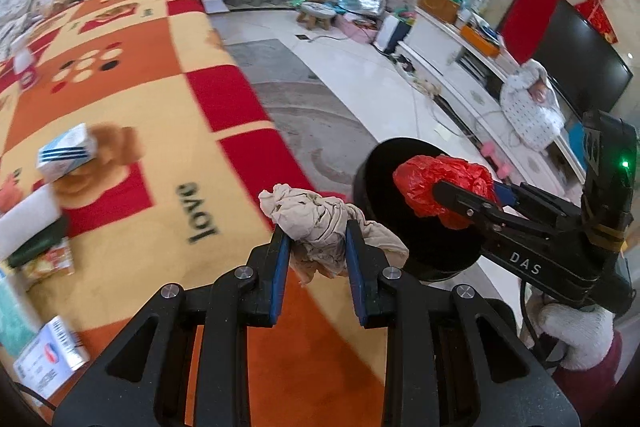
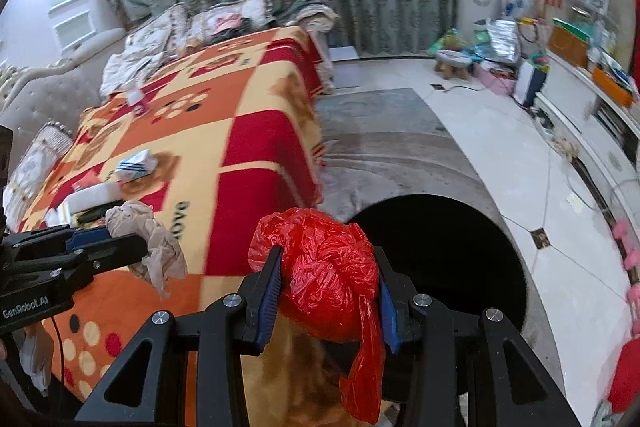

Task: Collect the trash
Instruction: 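Carry bag and tissue to the black bin and open both tools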

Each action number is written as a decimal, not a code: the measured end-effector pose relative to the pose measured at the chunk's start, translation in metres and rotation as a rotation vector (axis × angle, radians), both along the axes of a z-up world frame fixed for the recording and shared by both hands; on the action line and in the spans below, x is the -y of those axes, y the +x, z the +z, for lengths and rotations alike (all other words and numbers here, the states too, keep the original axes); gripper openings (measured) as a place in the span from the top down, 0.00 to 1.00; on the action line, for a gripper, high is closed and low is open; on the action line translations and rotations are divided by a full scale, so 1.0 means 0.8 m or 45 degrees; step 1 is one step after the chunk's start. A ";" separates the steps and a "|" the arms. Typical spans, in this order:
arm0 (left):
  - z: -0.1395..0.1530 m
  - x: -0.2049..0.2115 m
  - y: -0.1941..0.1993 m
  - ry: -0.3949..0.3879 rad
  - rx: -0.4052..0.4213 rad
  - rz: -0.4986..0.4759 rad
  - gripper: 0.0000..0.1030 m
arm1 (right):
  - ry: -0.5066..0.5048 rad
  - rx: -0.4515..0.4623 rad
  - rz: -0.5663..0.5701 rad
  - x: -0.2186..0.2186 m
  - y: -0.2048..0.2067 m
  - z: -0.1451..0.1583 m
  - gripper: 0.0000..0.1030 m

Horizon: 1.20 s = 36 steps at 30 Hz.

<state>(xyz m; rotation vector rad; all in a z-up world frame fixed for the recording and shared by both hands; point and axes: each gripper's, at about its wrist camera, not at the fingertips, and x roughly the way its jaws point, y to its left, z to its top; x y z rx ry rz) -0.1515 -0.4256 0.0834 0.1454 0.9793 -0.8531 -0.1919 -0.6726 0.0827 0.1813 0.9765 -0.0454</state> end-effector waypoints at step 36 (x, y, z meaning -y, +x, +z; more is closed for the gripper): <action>-0.020 0.068 -0.004 -0.043 -0.059 -0.110 0.46 | 0.000 -0.034 -0.172 0.075 -0.007 -0.018 0.51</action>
